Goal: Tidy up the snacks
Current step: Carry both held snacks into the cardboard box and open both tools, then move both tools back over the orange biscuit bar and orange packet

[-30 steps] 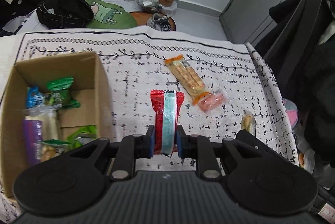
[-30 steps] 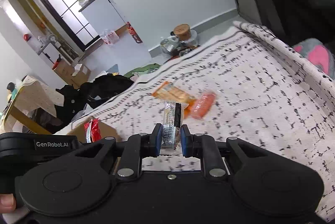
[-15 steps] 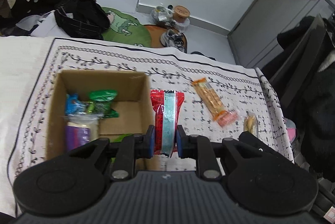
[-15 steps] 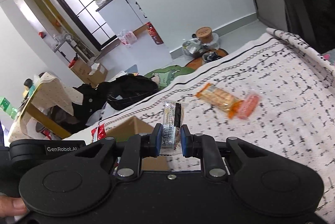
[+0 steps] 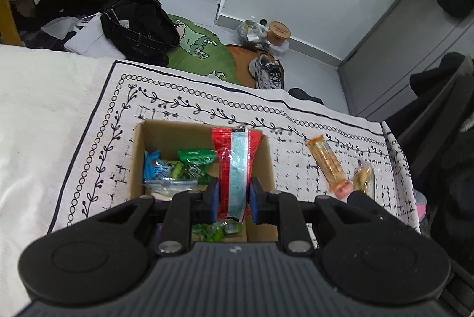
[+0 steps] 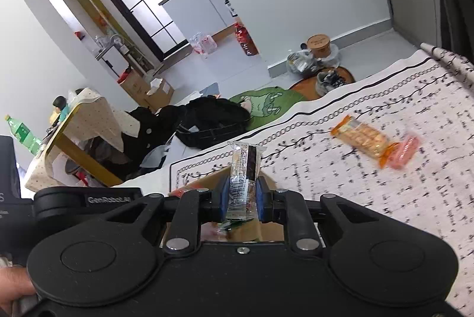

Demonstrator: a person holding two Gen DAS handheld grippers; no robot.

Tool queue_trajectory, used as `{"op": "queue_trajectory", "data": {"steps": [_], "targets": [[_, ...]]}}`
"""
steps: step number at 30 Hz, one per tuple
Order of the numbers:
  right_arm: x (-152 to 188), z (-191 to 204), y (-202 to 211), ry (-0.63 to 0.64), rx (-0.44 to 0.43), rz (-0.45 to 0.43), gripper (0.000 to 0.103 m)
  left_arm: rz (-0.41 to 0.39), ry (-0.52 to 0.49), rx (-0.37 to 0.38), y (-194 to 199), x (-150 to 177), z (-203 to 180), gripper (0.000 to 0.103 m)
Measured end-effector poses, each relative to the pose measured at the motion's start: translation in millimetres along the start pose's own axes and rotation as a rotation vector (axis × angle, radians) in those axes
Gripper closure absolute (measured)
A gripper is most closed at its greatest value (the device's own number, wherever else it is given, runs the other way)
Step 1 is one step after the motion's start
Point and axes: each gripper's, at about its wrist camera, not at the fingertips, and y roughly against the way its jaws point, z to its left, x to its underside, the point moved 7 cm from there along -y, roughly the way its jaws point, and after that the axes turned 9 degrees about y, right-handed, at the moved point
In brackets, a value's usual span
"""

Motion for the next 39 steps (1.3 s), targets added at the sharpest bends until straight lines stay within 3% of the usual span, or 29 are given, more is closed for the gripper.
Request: {"op": "queue_trajectory", "data": {"steps": [9, 11, 13, 15, 23, 33, 39], "targets": [[-3.7, 25.0, -17.1, 0.002, -0.047, 0.017, 0.084, 0.012, 0.039, -0.031, -5.2, -5.0, 25.2, 0.062], [-6.8, 31.5, -19.9, 0.007, -0.061, 0.022, 0.078, 0.012, 0.044, -0.039, -4.4, -4.4, 30.1, 0.058], [-9.1, 31.5, -20.5, 0.015, -0.043, 0.022, 0.056, 0.011, 0.052, -0.045, -3.3, -5.6, 34.7, 0.054], [-11.1, 28.5, -16.2, 0.017, -0.021, 0.0, 0.05, 0.01, 0.058, -0.056, -2.9, -7.2, 38.5, 0.051], [2.3, 0.4, -1.4, 0.0, 0.065, 0.025, 0.034, 0.016, 0.049, -0.076, -4.0, -2.7, 40.0, 0.029], [11.1, -36.8, 25.3, -0.019, 0.134, -0.004, 0.012, 0.04, 0.023, -0.086, -9.3, 16.1, 20.2, 0.019], [14.7, -61.2, 39.7, -0.037, 0.171, -0.016, 0.005, 0.015, -0.024, -0.081, -7.4, 26.7, -1.9, 0.0]]}}
